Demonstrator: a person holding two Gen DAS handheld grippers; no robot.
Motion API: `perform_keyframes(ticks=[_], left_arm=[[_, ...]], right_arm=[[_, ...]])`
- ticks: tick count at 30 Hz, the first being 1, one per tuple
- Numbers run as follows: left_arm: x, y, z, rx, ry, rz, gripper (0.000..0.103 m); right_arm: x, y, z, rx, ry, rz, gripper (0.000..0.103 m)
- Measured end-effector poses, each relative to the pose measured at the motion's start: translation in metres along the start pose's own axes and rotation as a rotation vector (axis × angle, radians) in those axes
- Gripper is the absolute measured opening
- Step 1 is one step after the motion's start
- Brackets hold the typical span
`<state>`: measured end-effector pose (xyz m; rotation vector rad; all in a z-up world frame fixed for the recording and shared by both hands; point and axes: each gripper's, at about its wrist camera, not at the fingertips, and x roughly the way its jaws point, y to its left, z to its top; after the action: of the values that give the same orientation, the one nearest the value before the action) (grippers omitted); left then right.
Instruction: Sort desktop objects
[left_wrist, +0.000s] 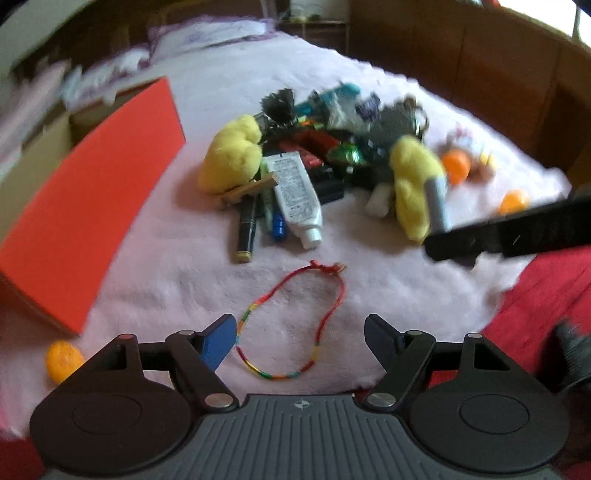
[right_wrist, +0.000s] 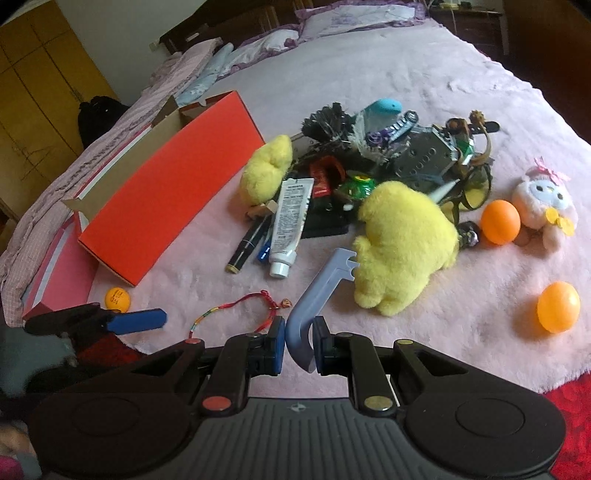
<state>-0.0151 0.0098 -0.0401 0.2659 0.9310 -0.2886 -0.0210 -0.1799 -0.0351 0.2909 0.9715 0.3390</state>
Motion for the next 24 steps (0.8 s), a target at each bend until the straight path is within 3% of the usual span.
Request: perform_keyframes(ticks=[3, 5, 6, 10, 12, 17, 24], left_arm=[[0.011, -0.018, -0.004, 0.112, 0.002, 0.107, 0.071], [0.017, -0.024, -0.007, 0.146, 0.016, 0.124, 0.07], [0.018, -0.025, -0.007, 0.143, 0.024, 0.102, 0.064], [0.023, -0.023, -0.008, 0.11, 0.053, 0.032, 0.021], [0.026, -0.021, -0.009, 0.091, 0.065, -0.004, 0.011], [0.026, -0.018, -0.01, 0.06, 0.05, -0.026, 0.005], [-0.006, 0.005, 0.005, -0.039, -0.043, -0.021, 0.005]], right_arm=[[0.001, -0.004, -0.003, 0.013, 0.002, -0.005, 0.017], [0.001, -0.007, -0.005, 0.02, 0.003, -0.008, 0.017], [0.001, -0.008, -0.006, 0.025, 0.005, -0.009, 0.017], [0.003, -0.011, -0.007, 0.033, 0.01, -0.006, 0.017], [0.004, -0.01, -0.008, 0.032, 0.012, -0.003, 0.017], [0.003, -0.009, -0.009, 0.029, 0.007, -0.002, 0.017], [-0.001, -0.008, -0.008, 0.018, -0.006, 0.003, 0.017]])
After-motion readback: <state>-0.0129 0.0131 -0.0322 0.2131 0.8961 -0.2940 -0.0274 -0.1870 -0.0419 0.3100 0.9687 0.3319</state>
